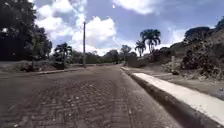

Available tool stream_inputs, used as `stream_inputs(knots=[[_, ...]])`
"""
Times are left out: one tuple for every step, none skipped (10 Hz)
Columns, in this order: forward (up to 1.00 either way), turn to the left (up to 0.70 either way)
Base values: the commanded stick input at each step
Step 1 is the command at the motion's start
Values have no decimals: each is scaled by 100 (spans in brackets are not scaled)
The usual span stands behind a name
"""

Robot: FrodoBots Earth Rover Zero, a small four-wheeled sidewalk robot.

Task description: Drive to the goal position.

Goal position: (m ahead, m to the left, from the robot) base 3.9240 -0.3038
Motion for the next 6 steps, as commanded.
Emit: stream_inputs(knots=[[50, 0], [50, 0], [50, 0], [50, 0], [50, 0], [50, 0]])
